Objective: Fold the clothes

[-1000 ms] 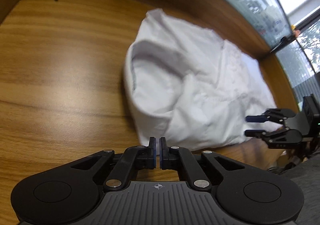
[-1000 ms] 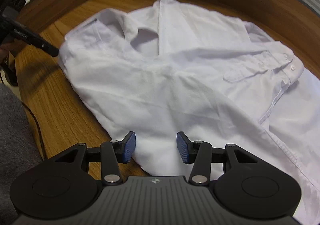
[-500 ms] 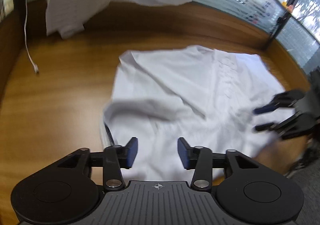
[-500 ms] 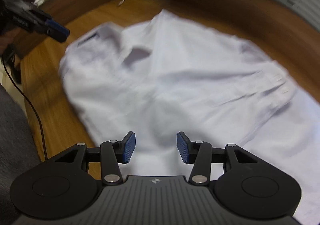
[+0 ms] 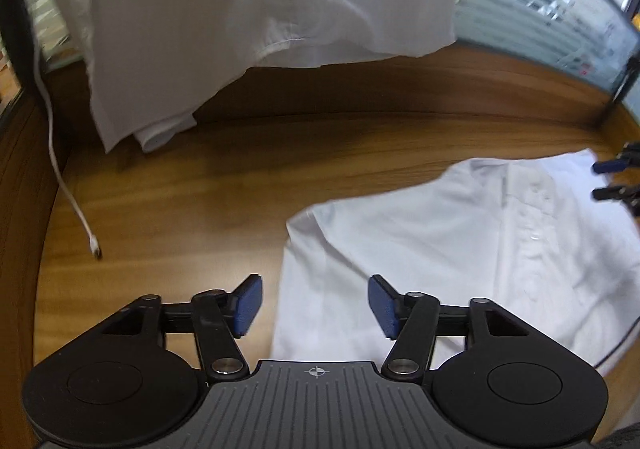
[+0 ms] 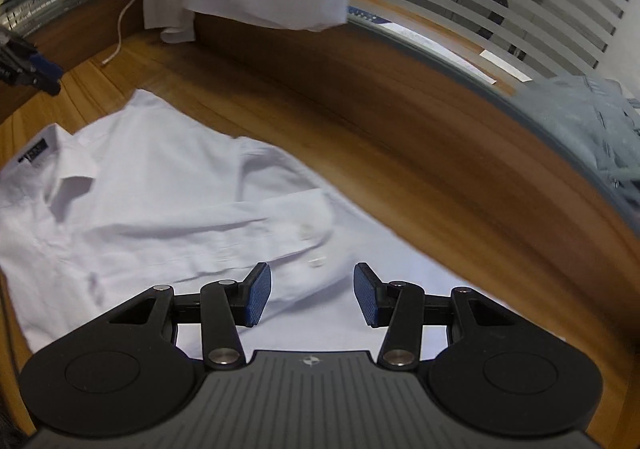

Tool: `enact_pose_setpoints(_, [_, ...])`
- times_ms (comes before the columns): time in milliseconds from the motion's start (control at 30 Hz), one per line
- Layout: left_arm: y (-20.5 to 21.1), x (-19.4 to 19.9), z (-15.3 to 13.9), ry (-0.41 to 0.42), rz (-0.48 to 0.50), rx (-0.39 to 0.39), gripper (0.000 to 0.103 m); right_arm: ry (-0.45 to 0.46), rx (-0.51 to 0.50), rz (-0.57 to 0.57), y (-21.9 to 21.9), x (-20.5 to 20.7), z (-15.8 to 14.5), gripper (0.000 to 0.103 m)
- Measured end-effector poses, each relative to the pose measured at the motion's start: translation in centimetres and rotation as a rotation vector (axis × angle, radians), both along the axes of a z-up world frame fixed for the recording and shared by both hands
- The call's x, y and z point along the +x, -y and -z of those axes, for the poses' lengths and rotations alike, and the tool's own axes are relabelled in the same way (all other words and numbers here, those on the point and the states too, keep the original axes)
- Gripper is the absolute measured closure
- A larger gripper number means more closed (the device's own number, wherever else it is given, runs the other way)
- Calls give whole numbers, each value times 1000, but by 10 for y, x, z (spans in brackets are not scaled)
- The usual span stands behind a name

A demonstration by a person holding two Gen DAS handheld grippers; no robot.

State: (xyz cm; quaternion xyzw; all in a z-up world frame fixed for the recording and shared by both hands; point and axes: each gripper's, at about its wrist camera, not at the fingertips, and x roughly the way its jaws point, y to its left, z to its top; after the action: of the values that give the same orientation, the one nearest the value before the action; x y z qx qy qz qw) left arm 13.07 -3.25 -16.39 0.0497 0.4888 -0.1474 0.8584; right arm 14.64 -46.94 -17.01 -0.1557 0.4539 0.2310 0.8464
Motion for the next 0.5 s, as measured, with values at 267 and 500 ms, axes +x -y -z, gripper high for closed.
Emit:
enact_pose_setpoints(267, [34,59,33,-63,145,88,32,-129,-22,-188,0,69,26,23])
enact_pose_setpoints(500, [48,92,63,-135,206,114,31,-226,-1,-274,-13,128,51,23])
